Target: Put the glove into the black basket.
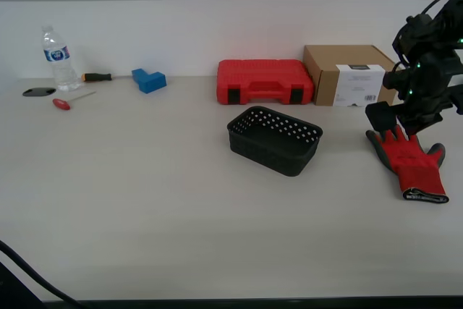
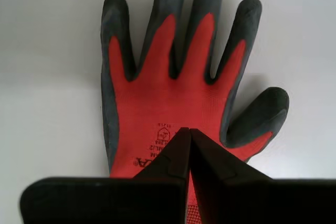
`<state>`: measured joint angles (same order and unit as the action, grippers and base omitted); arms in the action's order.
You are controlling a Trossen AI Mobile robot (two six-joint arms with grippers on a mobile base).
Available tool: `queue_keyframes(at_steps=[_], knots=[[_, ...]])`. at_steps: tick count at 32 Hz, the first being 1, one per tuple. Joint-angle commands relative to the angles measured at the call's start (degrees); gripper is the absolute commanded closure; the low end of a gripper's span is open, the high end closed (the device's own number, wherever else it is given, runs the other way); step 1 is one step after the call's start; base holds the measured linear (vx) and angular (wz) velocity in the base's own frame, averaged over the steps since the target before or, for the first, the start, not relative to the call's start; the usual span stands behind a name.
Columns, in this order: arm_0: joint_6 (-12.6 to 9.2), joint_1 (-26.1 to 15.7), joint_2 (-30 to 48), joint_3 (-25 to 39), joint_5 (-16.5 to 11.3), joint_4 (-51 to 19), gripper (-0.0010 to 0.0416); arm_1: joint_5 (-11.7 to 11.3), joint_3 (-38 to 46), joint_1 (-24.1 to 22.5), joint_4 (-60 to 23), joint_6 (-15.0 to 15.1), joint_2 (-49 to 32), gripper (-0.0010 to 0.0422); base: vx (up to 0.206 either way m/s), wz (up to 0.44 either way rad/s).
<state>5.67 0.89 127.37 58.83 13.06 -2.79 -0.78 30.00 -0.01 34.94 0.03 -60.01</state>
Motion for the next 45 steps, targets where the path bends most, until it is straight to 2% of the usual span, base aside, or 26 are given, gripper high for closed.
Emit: queue_keyframes(at_steps=[1, 5, 6, 7, 8, 9, 10, 11, 13, 15, 19, 24, 26, 28, 32, 34, 35, 37, 40, 45], knots=[[1.2, 0.2, 0.8, 0.5, -2.8, -0.2, 0.0405, 0.0, 0.0, 0.0, 0.3, 0.0, 0.0, 0.0412, 0.000, 0.000], [0.2, 1.7, 0.7, 0.4, -3.1, -0.1, 0.0404, 0.0, 0.0, 0.0, 0.3, 0.0, 0.0, 0.0412, 0.000, 0.000], [0.2, 2.4, 0.7, 0.4, -4.2, -0.2, 0.0403, 0.0, 0.0, 0.0, 0.3, 0.0, 0.0, 0.0412, 0.000, 0.000], [0.7, 4.6, 1.6, 0.4, -8.4, -0.7, 0.0398, 0.0, 0.0, 0.0, 0.3, 0.0, 0.0, 0.0412, 0.000, 0.000], [0.7, 5.3, 1.7, 0.4, -9.4, -0.8, 0.0394, 0.0, 0.0, 0.0, 0.3, 0.0, 0.0, 0.0412, 0.000, 0.000], [0.6, 6.7, 2.9, 0.4, -11.1, -0.9, 0.0369, 0.0, 0.0, 0.0, 0.3, 0.0, 0.0, 0.0412, 0.000, 0.000], [0.6, 7.0, 3.3, 0.3, -11.6, -0.8, 0.0357, 0.0, 0.0, 0.0, 0.3, 0.0, 0.0, 0.0412, 0.000, 0.000], [0.6, 7.4, 3.7, 0.4, -11.8, -0.7, 0.0329, 0.0, 0.0, 0.0, 0.3, 0.0, 0.0, 0.0412, 0.000, 0.000], [0.6, 7.4, 4.4, 0.4, -11.7, 0.0, 0.0299, 0.0, 0.0, 0.0, 0.3, 0.0, 0.0, 0.0412, 0.000, 0.000], [0.9, 7.4, 5.5, 0.4, -11.7, 1.6, 0.0240, 0.0, 0.0, 0.0, 0.3, 0.0, 0.0, 0.0412, 0.000, 0.000], [0.9, 7.4, 8.0, 0.5, -11.8, 2.8, 0.0185, 0.0, 0.0, 0.0, 0.3, 0.0, 0.0, 0.0412, 0.000, 0.000], [0.4, 7.4, 12.0, 1.7, -11.7, 3.2, 0.0154, 0.0, 0.0, 0.0, 0.3, 0.0, 0.0, 0.0412, 0.000, 0.000], [0.3, 7.4, 12.0, 1.8, -11.7, 3.3, 0.0155, 0.0, 0.0, 0.0, 0.3, 0.0, 0.0, 0.0412, 0.000, 0.000], [0.3, 7.4, 12.0, 1.8, -11.7, 3.8, 0.0188, 0.0, 0.0, 0.0, 0.3, 0.0, 0.0, 0.0412, 0.000, 0.000], [0.3, 7.4, 12.0, 1.8, -11.7, 4.0, 0.0306, 0.0, 0.0, 0.0, 0.3, 0.0, 0.0, 0.0412, 0.000, 0.000], [0.3, 7.4, 12.0, 1.8, -11.7, 4.1, 0.0386, 0.0, 0.0, 0.0, 0.3, 0.0, 0.0, 0.0412, 0.000, 0.000], [0.3, 7.4, 12.0, 1.8, -11.8, 4.1, 0.0413, 0.0, 0.0, 0.0, 0.3, 0.0, 0.0, 0.0412, 0.000, 0.000], [0.3, 7.4, 12.0, 1.8, -11.8, 4.3, 0.0404, 0.0, 0.0, 0.0, 0.3, 0.0, 0.0, 0.0412, 0.000, 0.000], [0.3, 7.3, 11.7, 1.8, -13.4, 4.1, 0.0407, 0.0, 0.0, 0.0, 0.3, 0.0, 0.0, 0.0412, 0.000, 0.000], [0.3, 7.3, 7.0, 1.7, -14.4, 3.2, 0.0407, 0.0, 0.0, 0.0, 0.3, 0.0, 0.0, 0.0412, 0.000, 0.000]])
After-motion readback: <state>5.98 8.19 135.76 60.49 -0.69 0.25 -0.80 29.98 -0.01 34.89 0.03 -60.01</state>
